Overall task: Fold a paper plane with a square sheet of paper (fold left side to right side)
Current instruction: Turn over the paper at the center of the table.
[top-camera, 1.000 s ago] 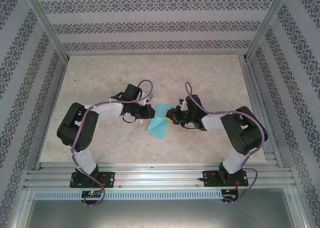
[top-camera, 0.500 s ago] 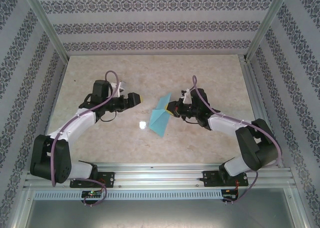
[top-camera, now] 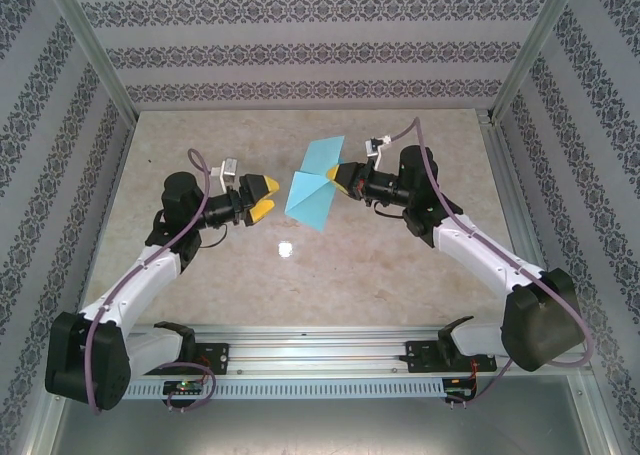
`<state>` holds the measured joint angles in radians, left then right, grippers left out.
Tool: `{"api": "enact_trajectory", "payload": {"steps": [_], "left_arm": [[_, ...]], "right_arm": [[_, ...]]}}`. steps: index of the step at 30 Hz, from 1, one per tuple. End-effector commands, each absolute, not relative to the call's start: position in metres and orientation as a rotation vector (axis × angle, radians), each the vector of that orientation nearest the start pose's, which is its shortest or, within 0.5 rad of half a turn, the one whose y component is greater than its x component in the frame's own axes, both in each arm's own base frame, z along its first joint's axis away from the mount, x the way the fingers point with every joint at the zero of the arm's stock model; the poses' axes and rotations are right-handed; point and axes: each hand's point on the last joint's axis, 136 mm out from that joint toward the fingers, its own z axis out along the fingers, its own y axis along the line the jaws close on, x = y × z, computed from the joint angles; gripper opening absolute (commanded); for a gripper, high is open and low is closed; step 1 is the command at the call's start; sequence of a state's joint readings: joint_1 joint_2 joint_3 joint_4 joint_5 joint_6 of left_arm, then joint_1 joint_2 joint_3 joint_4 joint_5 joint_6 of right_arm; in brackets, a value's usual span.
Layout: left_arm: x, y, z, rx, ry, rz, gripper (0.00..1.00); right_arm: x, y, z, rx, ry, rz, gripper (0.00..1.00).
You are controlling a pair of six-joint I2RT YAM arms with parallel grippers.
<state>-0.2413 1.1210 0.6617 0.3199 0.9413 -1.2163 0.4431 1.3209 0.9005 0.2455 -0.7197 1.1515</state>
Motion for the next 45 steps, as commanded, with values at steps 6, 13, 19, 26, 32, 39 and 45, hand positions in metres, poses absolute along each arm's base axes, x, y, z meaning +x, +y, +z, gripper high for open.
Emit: {"api": "enact_trajectory", "payload": {"steps": [6,13,19,26,32,39,45], "left_arm": [[0.267,-0.237,0.317,0.025,1.955,-1.892,1.0],[0.266,-0.248,0.32,0.057,1.962,-1.906,0.88],[0.266,-0.248,0.319,0.05,1.967,-1.893,0.53],[0.268,-0.247,0.314,0.037,1.981,-1.878,0.26],[0.27,-0.246,0.306,0.019,2.007,-1.847,0.09],[0.268,-0.233,0.272,0.112,2.249,-1.395,0.0],[0.261,-0.208,0.219,0.336,2.541,-0.536,0.0]], "right_arm": [[0.302,0.29,0.338,0.017,1.954,1.828,0.0],[0.297,0.295,0.348,0.006,1.924,1.875,0.0],[0.297,0.293,0.333,0.022,1.964,1.85,0.0],[0.297,0.289,0.321,0.042,1.99,1.83,0.01],[0.297,0.281,0.312,0.049,2.027,1.772,0.09],[0.299,0.221,0.277,0.156,2.203,1.389,0.36],[0.278,0.099,0.23,0.298,2.476,0.484,0.47]]}}
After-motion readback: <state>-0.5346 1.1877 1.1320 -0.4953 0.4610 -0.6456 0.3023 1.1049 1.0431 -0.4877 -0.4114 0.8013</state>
